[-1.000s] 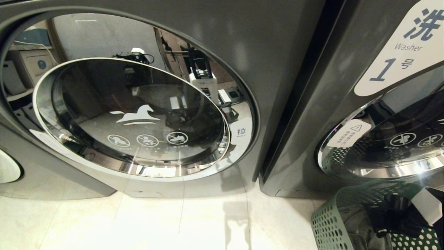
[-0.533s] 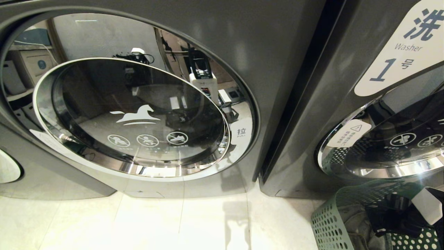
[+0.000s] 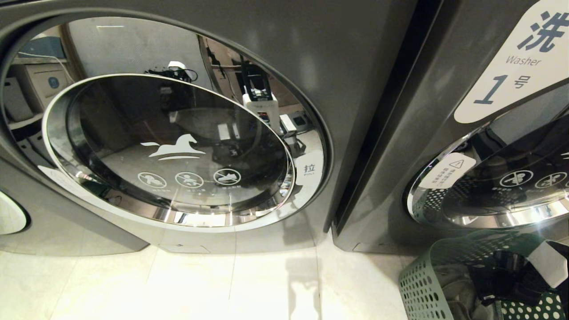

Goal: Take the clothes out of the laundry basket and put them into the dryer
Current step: Take the clothes out of the basket

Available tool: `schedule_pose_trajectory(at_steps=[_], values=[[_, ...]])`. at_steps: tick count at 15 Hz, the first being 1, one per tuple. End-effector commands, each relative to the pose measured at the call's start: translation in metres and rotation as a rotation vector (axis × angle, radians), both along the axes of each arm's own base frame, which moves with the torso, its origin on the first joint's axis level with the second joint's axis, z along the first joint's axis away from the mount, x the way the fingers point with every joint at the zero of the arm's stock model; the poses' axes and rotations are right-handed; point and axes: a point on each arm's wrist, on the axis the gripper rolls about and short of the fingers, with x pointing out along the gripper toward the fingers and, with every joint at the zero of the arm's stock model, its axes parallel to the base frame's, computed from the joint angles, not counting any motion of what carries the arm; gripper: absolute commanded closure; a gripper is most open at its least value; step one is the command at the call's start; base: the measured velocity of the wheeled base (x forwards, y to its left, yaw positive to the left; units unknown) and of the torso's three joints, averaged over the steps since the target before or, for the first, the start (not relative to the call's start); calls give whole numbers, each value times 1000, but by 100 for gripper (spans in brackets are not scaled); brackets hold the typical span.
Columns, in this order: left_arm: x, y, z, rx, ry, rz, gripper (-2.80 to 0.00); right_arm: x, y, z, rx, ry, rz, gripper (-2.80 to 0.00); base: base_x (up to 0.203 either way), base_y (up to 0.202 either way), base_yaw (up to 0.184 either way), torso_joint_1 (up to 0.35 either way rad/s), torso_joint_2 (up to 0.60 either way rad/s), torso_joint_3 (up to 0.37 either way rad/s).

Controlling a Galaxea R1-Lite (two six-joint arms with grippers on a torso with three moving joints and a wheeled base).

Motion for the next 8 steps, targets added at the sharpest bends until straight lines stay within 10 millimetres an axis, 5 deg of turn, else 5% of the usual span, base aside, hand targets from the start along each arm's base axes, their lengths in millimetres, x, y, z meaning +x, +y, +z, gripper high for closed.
schedule_pose_trajectory(at_steps=[1, 3, 8], values=[[0, 0, 0, 0, 0, 0, 0, -4, 0, -2, 11, 9, -3, 0, 0, 0, 0, 0, 0, 0], [0, 0, 0, 0, -2, -1, 0, -9, 4, 5, 18, 28, 4, 0, 0, 0, 0, 0, 0, 0], [0, 0, 0, 0, 0, 0, 0, -39, 25, 64, 95, 74, 37, 0, 0, 0, 0, 0, 0, 0]])
